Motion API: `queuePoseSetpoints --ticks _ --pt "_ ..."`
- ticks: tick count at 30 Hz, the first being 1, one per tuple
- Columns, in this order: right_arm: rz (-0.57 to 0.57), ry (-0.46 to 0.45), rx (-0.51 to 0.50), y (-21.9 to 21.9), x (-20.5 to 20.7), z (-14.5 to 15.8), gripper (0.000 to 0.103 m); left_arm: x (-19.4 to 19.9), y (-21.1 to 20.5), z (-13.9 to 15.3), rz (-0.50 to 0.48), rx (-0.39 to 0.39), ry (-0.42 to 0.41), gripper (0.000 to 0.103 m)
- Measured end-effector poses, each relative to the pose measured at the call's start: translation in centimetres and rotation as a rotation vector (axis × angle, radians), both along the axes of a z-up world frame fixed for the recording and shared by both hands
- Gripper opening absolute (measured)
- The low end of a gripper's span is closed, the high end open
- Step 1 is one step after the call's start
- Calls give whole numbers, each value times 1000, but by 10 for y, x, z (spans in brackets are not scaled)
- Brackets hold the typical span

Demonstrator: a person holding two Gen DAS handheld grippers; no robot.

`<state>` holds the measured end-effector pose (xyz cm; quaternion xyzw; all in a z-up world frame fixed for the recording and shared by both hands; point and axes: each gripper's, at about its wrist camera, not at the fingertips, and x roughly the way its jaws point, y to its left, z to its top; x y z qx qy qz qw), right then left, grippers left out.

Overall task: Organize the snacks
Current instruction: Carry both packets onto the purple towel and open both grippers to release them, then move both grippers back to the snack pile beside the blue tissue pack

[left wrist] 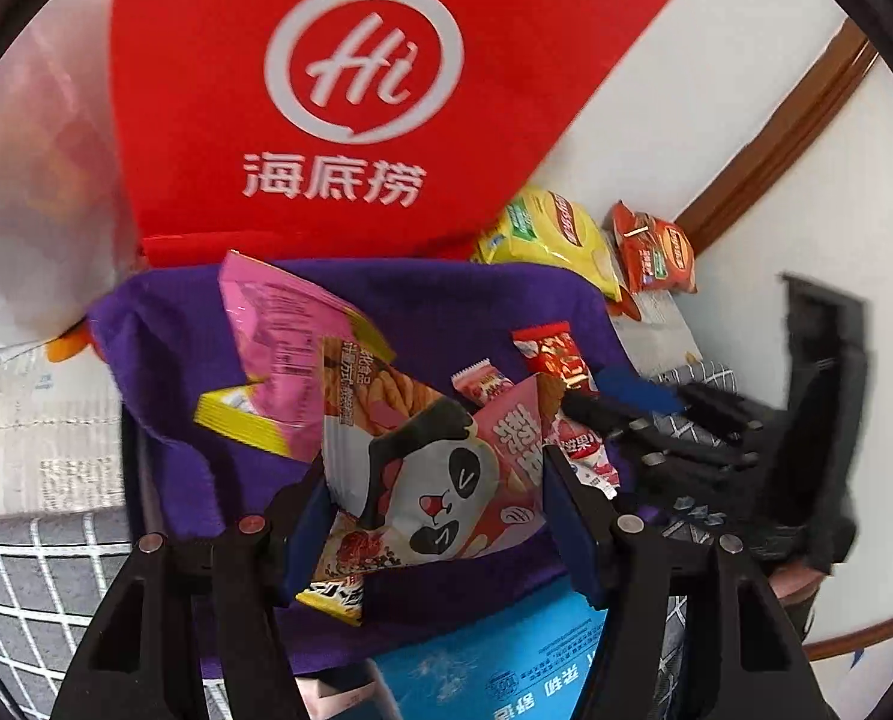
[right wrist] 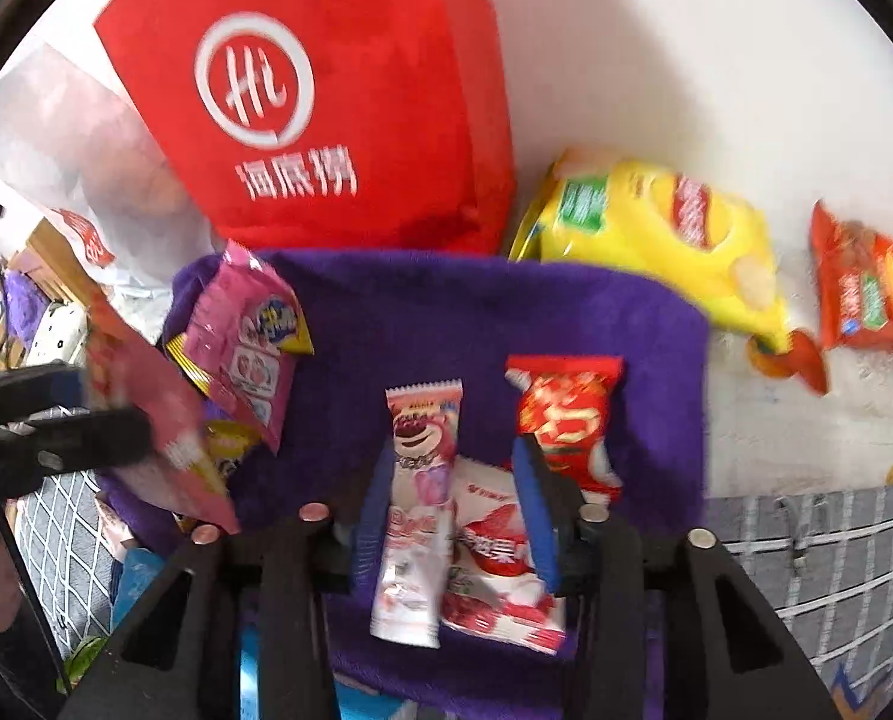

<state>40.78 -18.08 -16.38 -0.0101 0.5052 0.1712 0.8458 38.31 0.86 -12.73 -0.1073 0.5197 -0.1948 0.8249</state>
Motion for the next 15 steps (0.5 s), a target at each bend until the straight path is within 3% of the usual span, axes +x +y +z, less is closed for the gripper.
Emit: queuePoseSetpoints --ticks 8,15 --pt "-55 -95 5 -19 -8 38 45 2 -10 -11 -13 18 12 63" --pt "-59 -99 -1 -19 -9 39 45 7 -8 -14 4 38 39 68"
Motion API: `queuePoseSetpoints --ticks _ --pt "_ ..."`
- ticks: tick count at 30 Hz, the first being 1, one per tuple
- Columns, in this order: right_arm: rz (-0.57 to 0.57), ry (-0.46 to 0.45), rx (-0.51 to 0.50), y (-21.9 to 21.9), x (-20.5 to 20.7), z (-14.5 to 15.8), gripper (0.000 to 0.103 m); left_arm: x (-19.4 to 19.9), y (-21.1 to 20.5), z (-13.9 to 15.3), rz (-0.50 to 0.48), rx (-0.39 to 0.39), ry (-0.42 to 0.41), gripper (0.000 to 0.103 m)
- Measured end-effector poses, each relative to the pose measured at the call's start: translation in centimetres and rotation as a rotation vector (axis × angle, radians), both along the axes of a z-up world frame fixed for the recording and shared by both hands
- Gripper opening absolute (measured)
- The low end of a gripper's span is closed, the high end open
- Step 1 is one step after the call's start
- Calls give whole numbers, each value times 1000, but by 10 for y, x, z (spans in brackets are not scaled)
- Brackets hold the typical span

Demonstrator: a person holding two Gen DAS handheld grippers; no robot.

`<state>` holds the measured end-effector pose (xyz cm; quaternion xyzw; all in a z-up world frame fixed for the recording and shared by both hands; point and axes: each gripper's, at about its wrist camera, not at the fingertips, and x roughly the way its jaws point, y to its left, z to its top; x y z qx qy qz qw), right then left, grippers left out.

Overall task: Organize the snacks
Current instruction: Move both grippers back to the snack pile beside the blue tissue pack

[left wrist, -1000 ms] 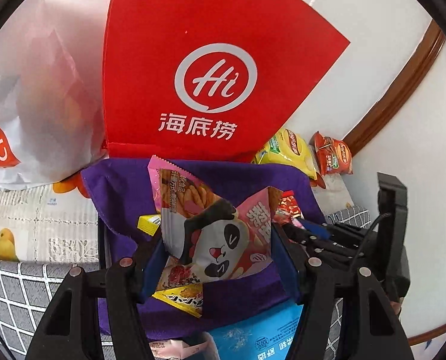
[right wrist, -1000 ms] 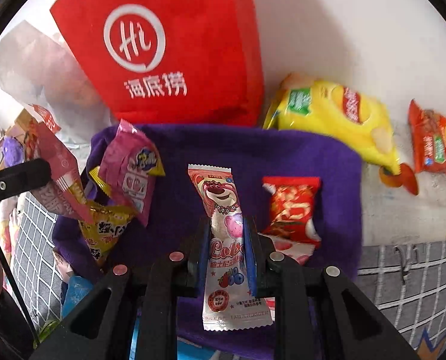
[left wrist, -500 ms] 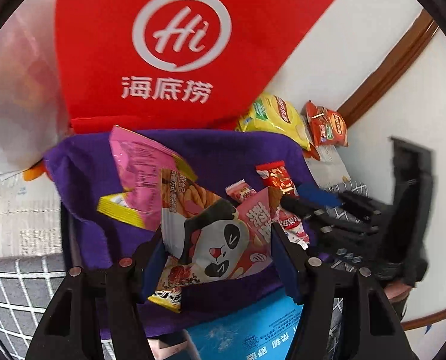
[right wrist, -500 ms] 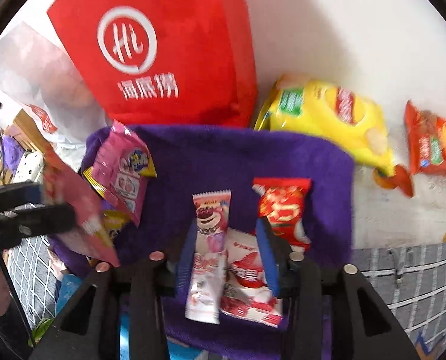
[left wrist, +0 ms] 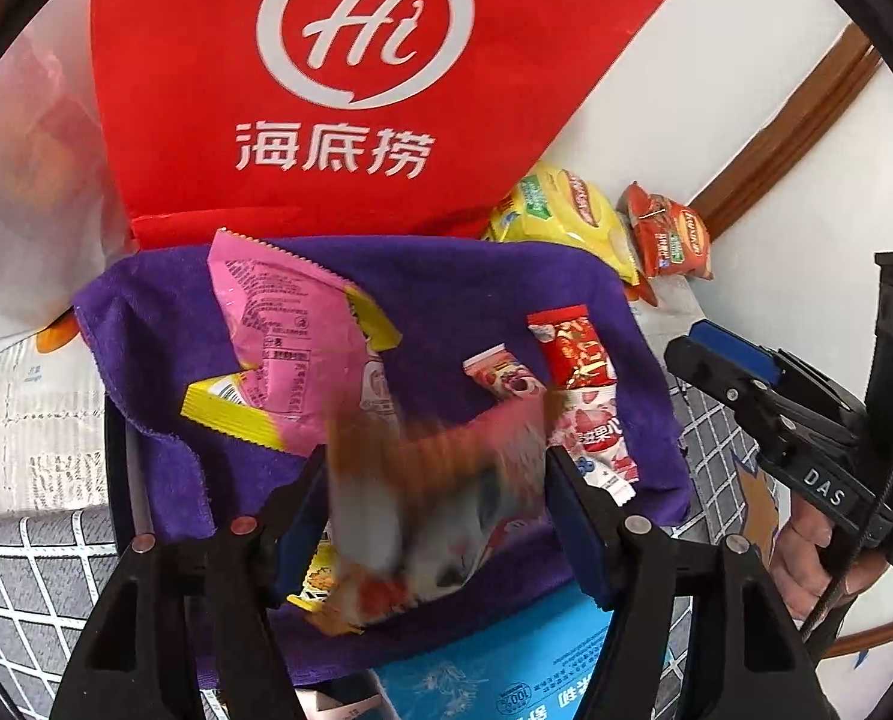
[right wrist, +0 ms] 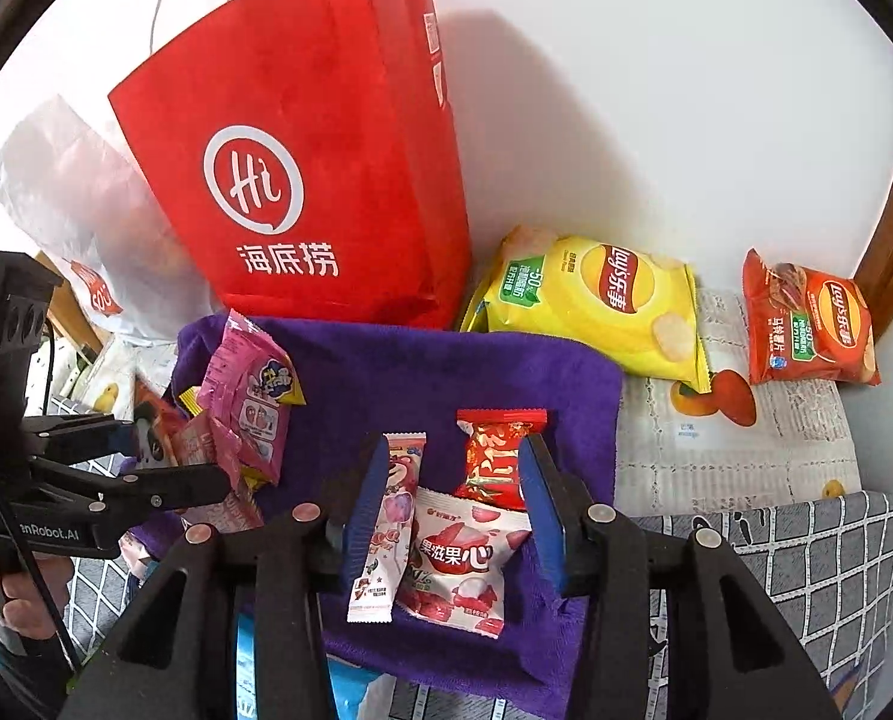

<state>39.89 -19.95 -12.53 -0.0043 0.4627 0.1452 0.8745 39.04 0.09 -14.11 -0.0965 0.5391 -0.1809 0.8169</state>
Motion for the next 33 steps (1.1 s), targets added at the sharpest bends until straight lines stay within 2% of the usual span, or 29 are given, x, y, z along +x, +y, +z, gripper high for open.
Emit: queuePoseSetpoints --ticks 5,14,18,23,29,33 --pt "13 3 -16 5 -2 1 45 -2 6 8 14 3 -19 81" --pt "8 -55 -25 15 -18 21 45 -11 9 31 17 3 -76 81" --pt "-12 -88 -15 17 -30 33 45 -19 7 43 15 35 -127 81" --pt "-39 -91 -42 19 -56 41 45 -31 -1 61 -1 67 -199 81" --pt "-51 -96 -70 18 -107 47 45 -50 -7 85 -26 97 -263 81" --pt "-56 -86 -62 15 -144 47 47 -65 4 110 6 86 -318 81"
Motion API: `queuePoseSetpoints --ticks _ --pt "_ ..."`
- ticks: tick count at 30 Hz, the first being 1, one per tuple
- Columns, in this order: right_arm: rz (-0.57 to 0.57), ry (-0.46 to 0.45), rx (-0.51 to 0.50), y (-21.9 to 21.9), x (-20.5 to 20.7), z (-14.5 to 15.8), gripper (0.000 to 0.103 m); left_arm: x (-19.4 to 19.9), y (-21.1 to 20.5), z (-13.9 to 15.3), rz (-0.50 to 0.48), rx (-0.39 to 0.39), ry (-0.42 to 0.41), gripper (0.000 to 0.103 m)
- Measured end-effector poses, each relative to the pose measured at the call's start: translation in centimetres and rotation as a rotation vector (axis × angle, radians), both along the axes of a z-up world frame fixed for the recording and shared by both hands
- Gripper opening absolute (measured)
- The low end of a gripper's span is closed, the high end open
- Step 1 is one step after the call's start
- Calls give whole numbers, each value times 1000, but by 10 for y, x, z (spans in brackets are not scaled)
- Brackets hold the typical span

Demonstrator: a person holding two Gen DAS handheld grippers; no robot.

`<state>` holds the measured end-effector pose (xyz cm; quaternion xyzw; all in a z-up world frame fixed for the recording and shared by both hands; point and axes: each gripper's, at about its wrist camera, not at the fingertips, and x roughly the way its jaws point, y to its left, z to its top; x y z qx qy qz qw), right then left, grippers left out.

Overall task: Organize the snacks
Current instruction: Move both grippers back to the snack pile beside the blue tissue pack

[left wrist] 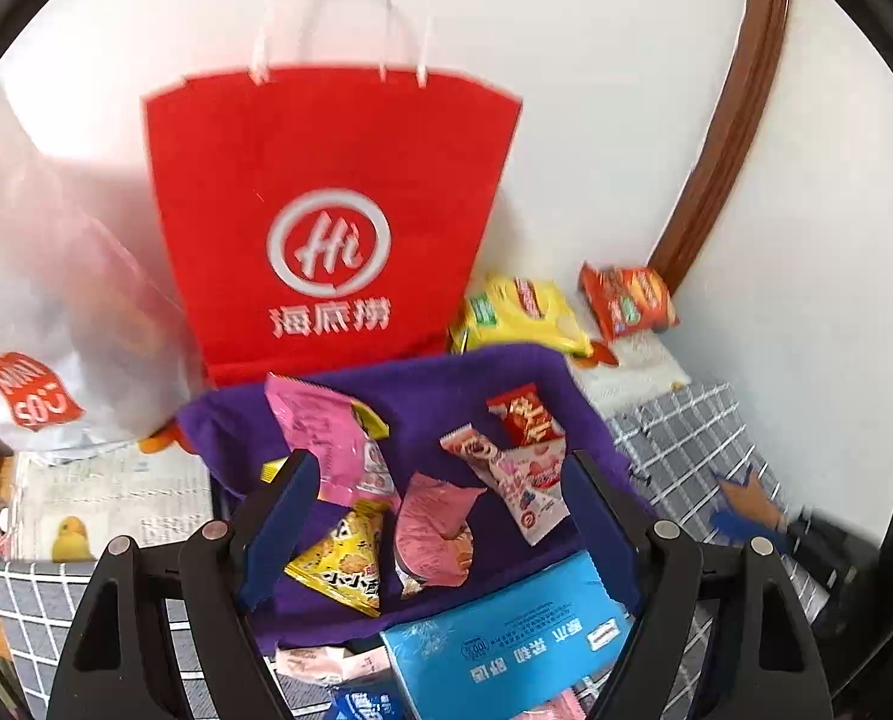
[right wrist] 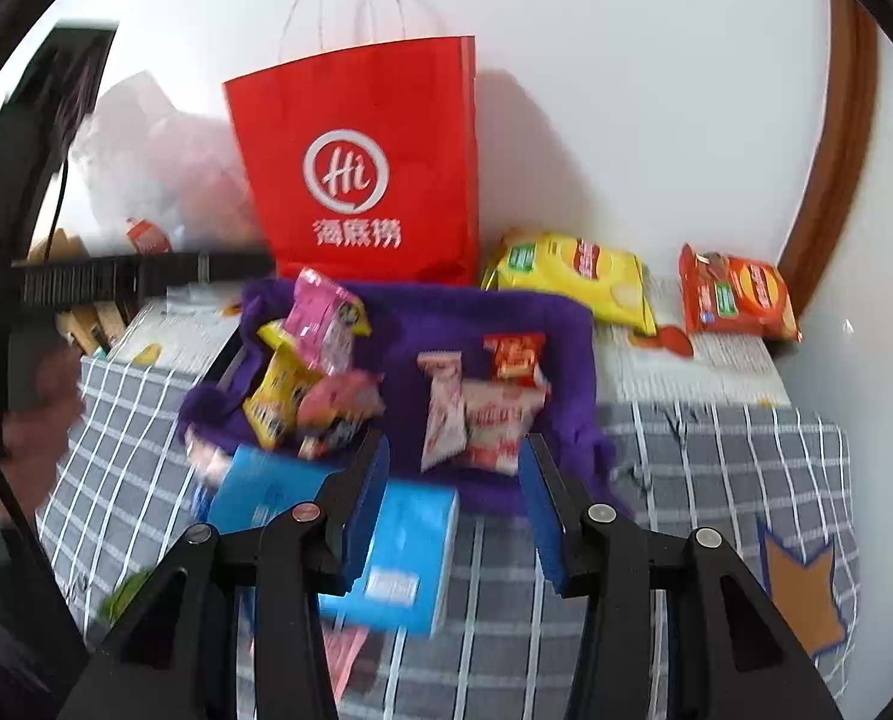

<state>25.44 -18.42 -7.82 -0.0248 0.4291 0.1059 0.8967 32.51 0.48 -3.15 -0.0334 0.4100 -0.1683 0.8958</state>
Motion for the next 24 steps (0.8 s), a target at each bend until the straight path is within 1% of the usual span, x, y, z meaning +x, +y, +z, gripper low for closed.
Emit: queuePoseSetpoints --ticks 2,6,11,15,17,19,21,24 --pt "2 10 3 0 -14 -2 49 -7 7 10 8 -17 -19 81" --pt "-23 51 33 -3 -40 -9 50 -17 20 28 21 -58 -44 81" --pt "-12 101 66 4 -66 -21 51 -32 32 39 30 -96 -41 81" --pt "20 117 63 19 -83 -39 57 -50 46 31 30 -93 -3 81" --pt "28 133 75 25 -85 -49 58 -58 53 25 40 -67 1 81" --pt "37 162 96 32 -83 -61 62 -67 62 18 57 -41 10 81" --pt "53 189 104 39 -79 -75 69 -77 72 8 71 -18 27 81" --pt "37 221 77 45 -73 -94 71 -91 85 -7 80 15 46 81"
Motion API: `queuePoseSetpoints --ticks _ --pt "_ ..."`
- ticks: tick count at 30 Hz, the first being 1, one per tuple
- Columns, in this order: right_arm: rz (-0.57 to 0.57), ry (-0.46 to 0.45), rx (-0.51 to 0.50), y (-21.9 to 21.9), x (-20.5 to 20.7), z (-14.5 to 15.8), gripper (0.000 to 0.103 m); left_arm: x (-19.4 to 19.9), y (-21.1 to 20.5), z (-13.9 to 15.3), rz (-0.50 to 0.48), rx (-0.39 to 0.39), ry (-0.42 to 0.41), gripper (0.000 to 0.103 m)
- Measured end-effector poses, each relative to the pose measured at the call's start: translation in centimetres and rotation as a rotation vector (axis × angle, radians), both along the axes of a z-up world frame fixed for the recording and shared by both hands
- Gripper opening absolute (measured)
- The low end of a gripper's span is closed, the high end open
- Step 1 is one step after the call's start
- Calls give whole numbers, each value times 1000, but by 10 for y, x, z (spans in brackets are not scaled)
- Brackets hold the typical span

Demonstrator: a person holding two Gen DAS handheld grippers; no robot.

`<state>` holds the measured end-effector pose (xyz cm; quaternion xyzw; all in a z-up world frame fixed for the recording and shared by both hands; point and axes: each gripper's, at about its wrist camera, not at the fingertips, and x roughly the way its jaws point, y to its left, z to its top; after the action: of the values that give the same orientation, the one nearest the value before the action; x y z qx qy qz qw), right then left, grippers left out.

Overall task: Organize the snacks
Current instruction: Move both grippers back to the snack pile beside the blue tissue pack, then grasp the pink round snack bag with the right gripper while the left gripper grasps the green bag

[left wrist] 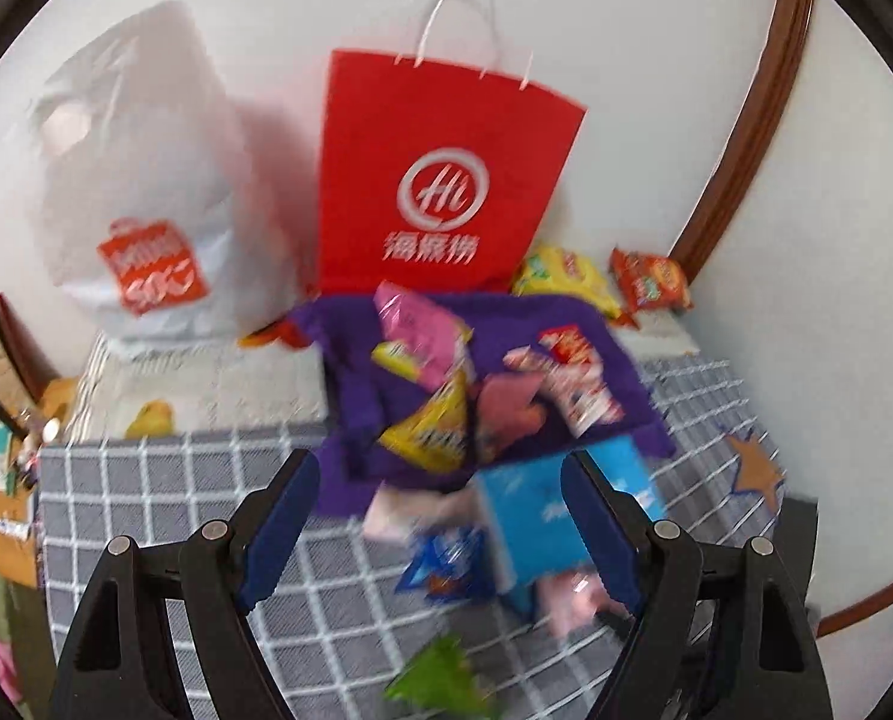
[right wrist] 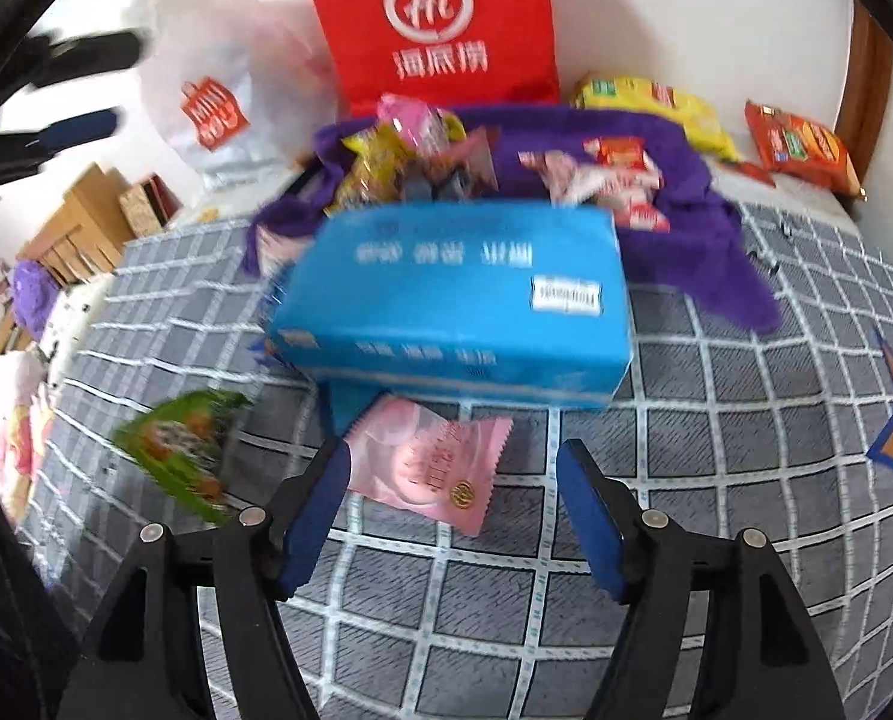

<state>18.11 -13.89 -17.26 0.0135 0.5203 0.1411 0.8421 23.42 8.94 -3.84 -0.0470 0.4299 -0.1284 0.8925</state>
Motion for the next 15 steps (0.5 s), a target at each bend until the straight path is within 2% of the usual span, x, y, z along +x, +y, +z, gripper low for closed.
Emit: queuePoseSetpoints --ticks 5,10,15 --pt "-17 46 52 2 6 -14 71 -22 24 -26 51 13 -7 81" --pt "-25 89 62 14 13 -24 72 -35 43 -52 63 -49 45 81" --pt "-18 82 51 27 13 -27 73 -44 51 -66 76 -58 71 81"
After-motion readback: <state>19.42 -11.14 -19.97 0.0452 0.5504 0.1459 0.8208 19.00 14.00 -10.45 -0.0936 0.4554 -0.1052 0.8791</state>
